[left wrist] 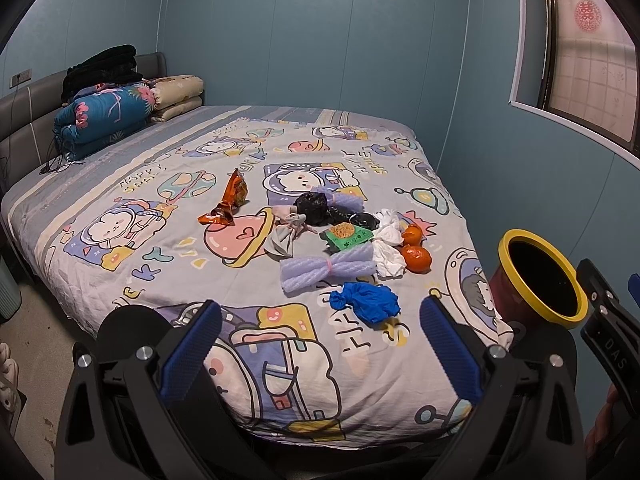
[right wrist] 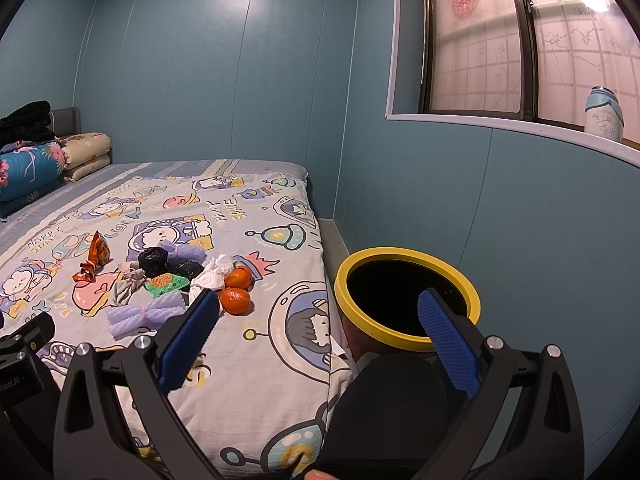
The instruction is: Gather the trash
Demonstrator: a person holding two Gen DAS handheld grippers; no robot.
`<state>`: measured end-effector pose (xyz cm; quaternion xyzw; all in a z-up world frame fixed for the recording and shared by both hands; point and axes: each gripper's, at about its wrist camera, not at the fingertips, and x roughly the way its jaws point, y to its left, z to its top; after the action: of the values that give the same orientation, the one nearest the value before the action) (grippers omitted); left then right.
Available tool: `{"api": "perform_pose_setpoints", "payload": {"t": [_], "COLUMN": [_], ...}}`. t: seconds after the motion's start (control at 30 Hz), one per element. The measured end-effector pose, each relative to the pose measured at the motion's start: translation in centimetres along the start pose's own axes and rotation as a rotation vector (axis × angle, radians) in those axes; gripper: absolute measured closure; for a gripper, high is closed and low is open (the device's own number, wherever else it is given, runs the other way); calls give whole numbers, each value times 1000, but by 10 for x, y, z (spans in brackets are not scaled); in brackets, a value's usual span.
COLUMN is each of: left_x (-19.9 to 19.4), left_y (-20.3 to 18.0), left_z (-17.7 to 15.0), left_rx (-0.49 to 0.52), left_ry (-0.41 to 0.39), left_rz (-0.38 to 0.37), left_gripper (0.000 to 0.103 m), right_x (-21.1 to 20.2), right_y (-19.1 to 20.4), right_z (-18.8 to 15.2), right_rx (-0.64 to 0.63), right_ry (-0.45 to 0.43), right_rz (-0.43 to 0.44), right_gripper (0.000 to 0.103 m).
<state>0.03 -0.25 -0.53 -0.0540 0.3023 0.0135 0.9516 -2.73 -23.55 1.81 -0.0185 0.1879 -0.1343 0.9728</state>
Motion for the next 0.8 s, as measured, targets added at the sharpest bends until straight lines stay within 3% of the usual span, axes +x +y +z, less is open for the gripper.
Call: {"api": "perform_pose_setpoints", "payload": {"t": [0.8], "left_x": [3], "left_y": [-6], "left_z": [-12], "left_rx": [0], "left_ry": [-18], "left_rz": [-12], "left_gripper": [7], "right_x": [7], "right_y": [2], "right_z": [-3], "right_rx": [3], "right_ry": [12], "right_rz": [15], "right_gripper": [8]}}
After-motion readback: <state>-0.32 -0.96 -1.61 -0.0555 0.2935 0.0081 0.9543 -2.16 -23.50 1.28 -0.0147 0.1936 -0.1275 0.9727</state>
